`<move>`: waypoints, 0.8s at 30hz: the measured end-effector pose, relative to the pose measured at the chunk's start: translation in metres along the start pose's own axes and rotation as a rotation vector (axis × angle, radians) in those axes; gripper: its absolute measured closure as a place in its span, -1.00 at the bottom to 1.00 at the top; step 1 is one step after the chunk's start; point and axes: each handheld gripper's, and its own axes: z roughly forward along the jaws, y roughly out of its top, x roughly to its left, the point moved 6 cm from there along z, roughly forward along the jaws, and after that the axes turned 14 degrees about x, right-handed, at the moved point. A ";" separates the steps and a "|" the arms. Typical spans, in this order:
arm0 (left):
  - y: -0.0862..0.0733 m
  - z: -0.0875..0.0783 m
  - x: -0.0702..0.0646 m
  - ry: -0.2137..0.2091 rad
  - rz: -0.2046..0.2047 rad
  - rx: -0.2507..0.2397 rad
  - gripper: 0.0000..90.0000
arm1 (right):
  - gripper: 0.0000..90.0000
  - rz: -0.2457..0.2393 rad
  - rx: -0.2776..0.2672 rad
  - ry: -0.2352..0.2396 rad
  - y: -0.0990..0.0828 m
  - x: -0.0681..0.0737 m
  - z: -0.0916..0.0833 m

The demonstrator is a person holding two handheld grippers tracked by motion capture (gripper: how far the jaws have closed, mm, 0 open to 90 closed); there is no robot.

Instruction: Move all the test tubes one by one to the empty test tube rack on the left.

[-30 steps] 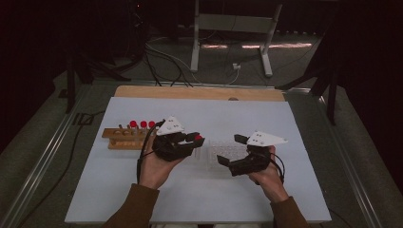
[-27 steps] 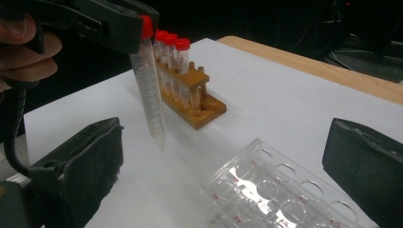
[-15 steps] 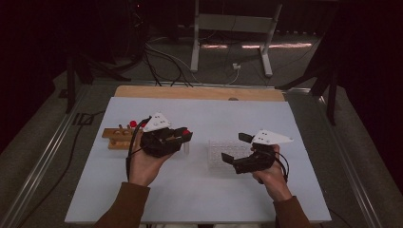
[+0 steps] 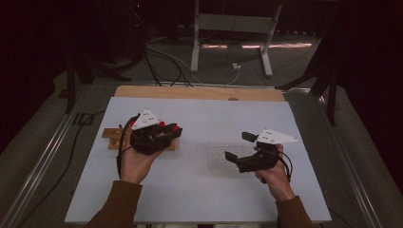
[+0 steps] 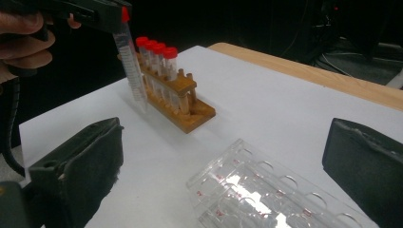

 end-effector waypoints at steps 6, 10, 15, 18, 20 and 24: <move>-0.002 -0.004 0.008 0.017 -0.011 -0.004 0.58 | -1.00 0.005 -0.006 -0.006 0.000 -0.002 -0.003; -0.003 -0.008 0.014 0.032 -0.018 -0.003 0.58 | -1.00 0.004 -0.008 -0.007 0.000 -0.003 -0.003; -0.005 -0.012 0.022 0.049 -0.029 -0.005 0.58 | -1.00 0.003 -0.008 -0.005 0.000 -0.003 -0.004; -0.007 -0.014 0.027 0.060 -0.032 0.001 0.58 | -1.00 0.000 -0.009 -0.003 0.000 -0.002 -0.004; -0.008 -0.015 0.030 0.069 -0.039 0.003 0.58 | -1.00 -0.001 -0.009 -0.003 0.000 -0.002 -0.004; -0.009 -0.018 0.036 0.085 -0.046 -0.002 0.58 | -1.00 0.000 -0.010 -0.002 0.000 -0.002 -0.004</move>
